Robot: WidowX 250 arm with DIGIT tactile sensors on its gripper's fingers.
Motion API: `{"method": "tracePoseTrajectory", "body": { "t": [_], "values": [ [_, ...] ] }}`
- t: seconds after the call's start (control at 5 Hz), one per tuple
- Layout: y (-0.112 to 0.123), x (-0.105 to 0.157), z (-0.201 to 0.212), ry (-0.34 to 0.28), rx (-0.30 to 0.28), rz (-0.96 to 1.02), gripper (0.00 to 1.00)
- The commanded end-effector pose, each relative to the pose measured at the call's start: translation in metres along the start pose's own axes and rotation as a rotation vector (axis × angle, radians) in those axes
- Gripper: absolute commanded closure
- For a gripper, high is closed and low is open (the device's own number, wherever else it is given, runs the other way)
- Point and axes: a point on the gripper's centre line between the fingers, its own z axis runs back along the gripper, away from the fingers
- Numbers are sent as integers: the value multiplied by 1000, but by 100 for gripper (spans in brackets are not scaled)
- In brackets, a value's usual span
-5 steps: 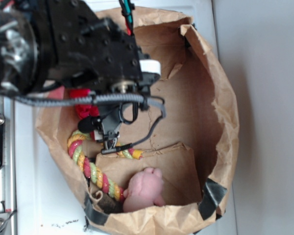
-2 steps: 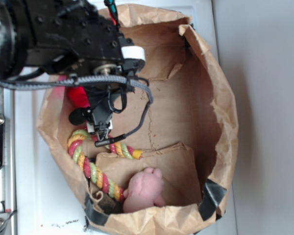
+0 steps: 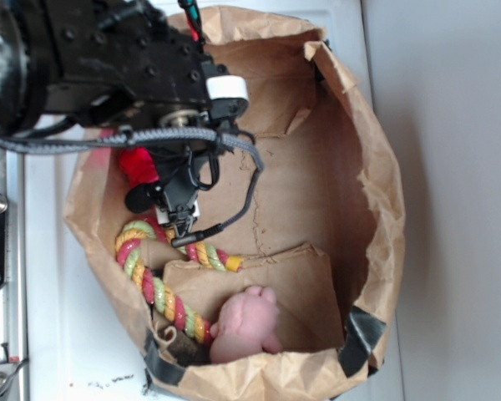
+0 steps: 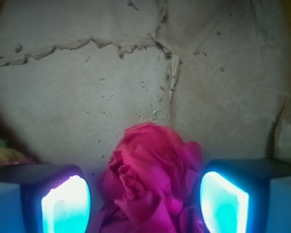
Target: Grab the red paper.
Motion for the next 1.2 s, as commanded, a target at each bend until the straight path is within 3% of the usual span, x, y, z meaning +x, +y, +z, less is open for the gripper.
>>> {"method": "tracePoseTrajectory", "body": {
  "t": [0.0, 1.0],
  "values": [
    [2, 8, 11, -59, 26, 14, 100],
    [-5, 13, 27, -103, 56, -27, 100]
  ]
}}
